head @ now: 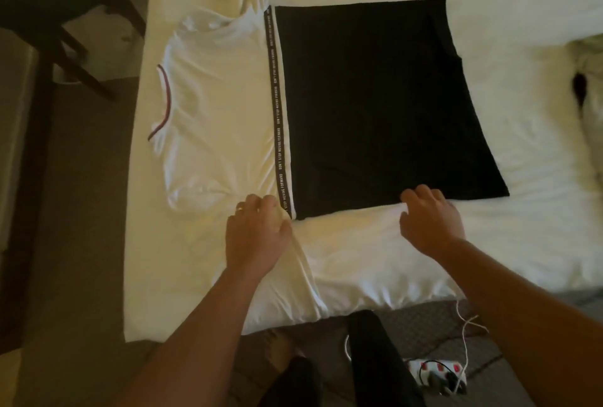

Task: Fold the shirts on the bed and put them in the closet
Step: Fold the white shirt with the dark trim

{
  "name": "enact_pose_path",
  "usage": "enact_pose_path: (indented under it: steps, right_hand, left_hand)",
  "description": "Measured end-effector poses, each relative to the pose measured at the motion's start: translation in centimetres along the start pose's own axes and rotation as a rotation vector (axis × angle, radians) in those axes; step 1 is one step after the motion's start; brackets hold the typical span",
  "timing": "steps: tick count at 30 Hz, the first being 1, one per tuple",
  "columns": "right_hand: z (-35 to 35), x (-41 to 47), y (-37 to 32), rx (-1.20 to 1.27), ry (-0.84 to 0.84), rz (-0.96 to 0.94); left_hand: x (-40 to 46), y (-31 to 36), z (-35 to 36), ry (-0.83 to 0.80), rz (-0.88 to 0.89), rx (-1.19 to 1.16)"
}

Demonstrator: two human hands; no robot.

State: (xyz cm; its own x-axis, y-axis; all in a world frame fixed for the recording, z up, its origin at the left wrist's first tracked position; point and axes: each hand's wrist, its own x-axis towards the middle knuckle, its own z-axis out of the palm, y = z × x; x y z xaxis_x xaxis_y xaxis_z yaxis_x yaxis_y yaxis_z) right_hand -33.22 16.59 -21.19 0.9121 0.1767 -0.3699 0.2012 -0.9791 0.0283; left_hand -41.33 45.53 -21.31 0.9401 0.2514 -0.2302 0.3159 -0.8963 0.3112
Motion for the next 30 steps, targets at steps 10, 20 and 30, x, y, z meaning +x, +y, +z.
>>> enact_pose_path:
  steps: [10, 20, 30]
  right_hand:
    - [-0.4, 4.9, 9.9, -0.313, -0.065, -0.072]
    - [-0.6, 4.6, 14.3, -0.214, -0.174, -0.140]
    - [-5.6, 7.2, 14.8, 0.012, -0.299, -0.009]
  left_hand:
    - [2.9, 2.6, 2.0, -0.124, 0.230, 0.407]
    - [2.2, 3.3, 0.8, -0.212, 0.176, 0.340]
    - [4.6, 5.9, -4.4, -0.368, -0.072, 0.122]
